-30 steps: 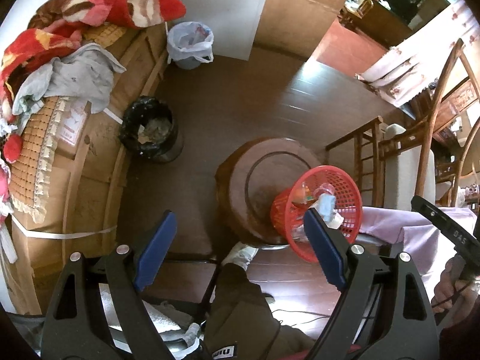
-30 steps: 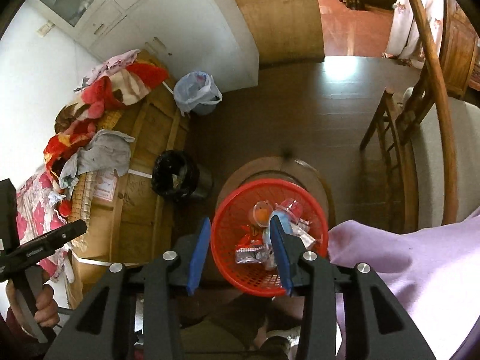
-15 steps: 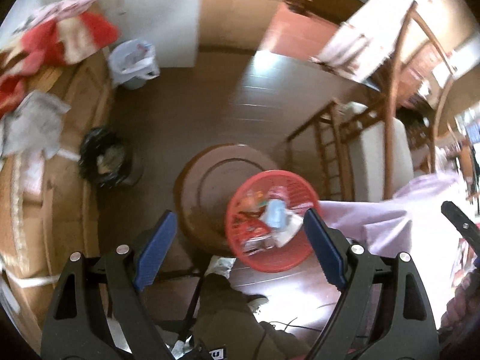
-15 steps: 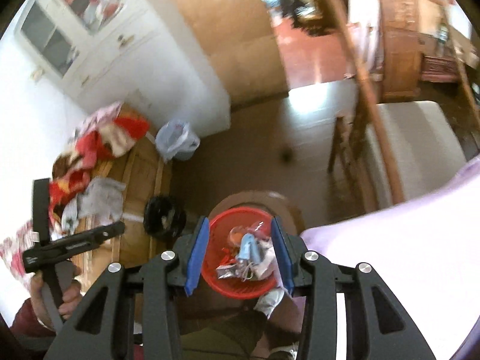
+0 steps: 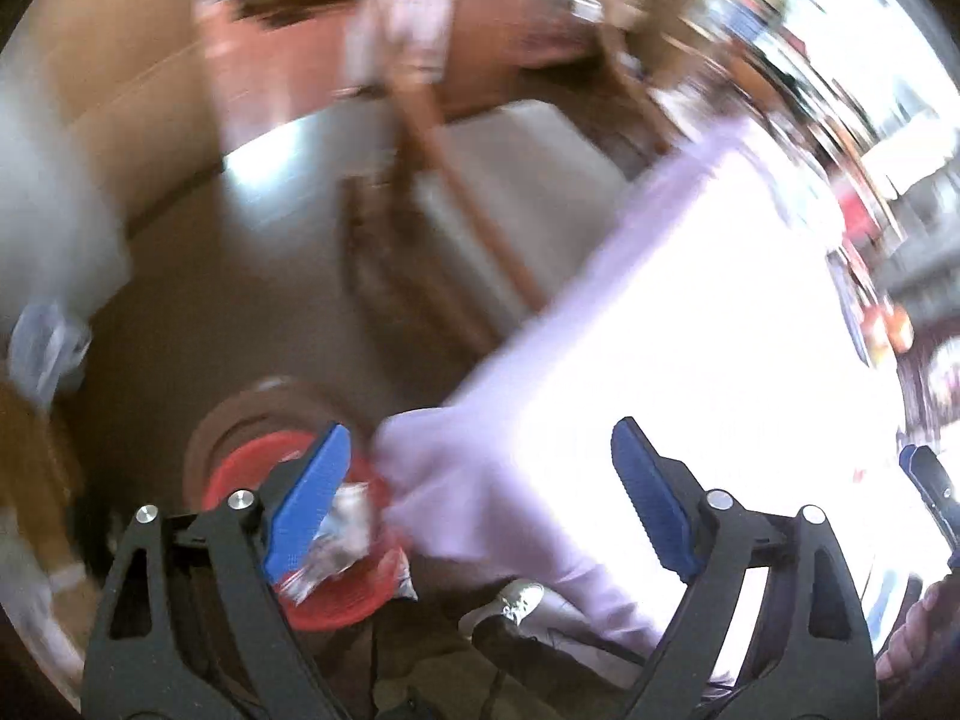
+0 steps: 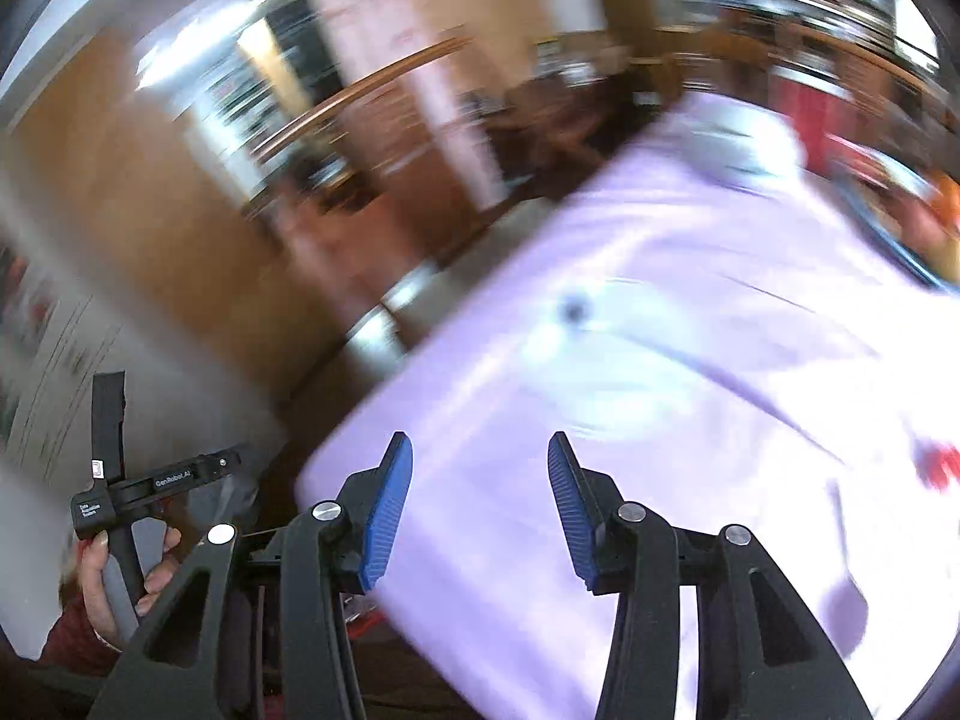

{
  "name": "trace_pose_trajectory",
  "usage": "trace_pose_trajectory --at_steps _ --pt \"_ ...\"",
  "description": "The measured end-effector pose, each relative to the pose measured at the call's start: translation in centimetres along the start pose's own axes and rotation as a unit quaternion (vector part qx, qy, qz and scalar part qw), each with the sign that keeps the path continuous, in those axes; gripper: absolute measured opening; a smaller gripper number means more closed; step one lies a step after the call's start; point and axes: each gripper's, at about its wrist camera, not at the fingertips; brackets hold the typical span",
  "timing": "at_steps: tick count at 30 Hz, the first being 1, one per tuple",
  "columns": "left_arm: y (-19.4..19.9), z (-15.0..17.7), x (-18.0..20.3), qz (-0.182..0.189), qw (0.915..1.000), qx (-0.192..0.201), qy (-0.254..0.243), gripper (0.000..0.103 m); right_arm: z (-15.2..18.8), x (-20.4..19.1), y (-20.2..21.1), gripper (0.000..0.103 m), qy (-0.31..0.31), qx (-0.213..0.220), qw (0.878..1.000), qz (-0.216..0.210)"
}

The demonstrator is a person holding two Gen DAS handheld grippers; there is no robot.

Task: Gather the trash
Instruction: 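Bring both open grippers back over the white tissue on the table, then grasp the white tissue with the left gripper and lift it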

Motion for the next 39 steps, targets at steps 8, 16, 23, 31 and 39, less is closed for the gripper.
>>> trace_pose_trajectory --at_steps 8,16,23,31,39 --pt "-5.1 -3.3 17.3 0.101 0.9710 -0.039 -0.213 0.088 6.6 13.5 10.2 0.049 -0.208 0.117 0.963 0.126" --pt "-6.7 -0.2 31.7 0.158 0.9142 -0.062 -0.368 0.089 15.0 21.0 15.9 0.054 -0.338 0.171 0.908 0.180" --pt "-6.5 2.5 36.2 0.152 0.9065 -0.068 -0.388 0.091 11.4 25.9 14.6 0.054 -0.329 0.164 0.918 0.147" --pt "-8.0 6.0 41.6 0.144 0.8855 -0.094 -0.432 0.091 8.4 28.3 15.8 0.061 -0.290 0.165 0.933 0.136" --pt "-11.5 11.2 48.9 0.155 0.8459 -0.097 -0.501 0.089 13.7 32.7 19.4 0.061 -0.337 0.155 0.911 0.179"
Point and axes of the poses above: each gripper's, at about its wrist camera, not at the fingertips, and y roughly against the way its jaws point, x to its right, z to its underside, and after that the axes turned 10 degrees about -y, right-handed
